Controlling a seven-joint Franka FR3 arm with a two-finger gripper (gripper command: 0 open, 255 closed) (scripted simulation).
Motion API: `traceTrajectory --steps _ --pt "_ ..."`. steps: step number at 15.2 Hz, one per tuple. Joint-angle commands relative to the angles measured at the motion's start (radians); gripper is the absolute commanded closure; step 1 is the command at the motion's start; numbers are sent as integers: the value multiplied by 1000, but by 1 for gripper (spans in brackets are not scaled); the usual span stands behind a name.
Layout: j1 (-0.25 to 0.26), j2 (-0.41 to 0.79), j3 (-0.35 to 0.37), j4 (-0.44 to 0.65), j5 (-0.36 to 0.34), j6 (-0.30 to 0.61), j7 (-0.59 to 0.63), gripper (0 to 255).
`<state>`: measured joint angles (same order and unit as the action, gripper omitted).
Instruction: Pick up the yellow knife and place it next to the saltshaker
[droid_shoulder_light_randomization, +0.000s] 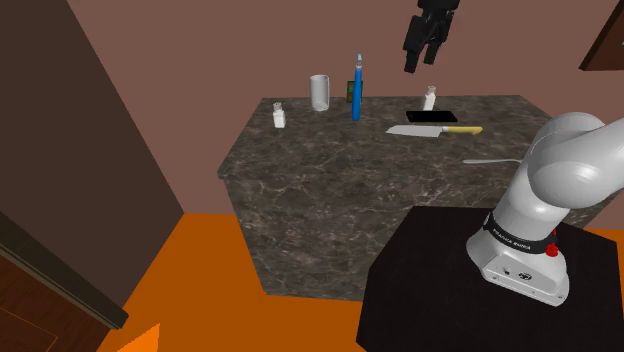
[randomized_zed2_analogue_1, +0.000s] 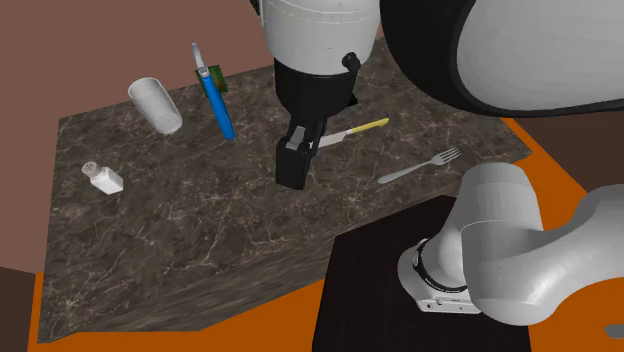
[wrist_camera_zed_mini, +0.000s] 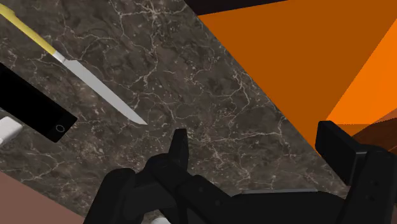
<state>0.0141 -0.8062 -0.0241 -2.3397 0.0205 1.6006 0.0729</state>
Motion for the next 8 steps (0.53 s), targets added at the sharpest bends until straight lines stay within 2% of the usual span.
traceTrajectory --steps 1,8 --pt "0 0 0 0 0 0 0 0" --pt "-2 -103 -154 -208 -119 116 -266 0"
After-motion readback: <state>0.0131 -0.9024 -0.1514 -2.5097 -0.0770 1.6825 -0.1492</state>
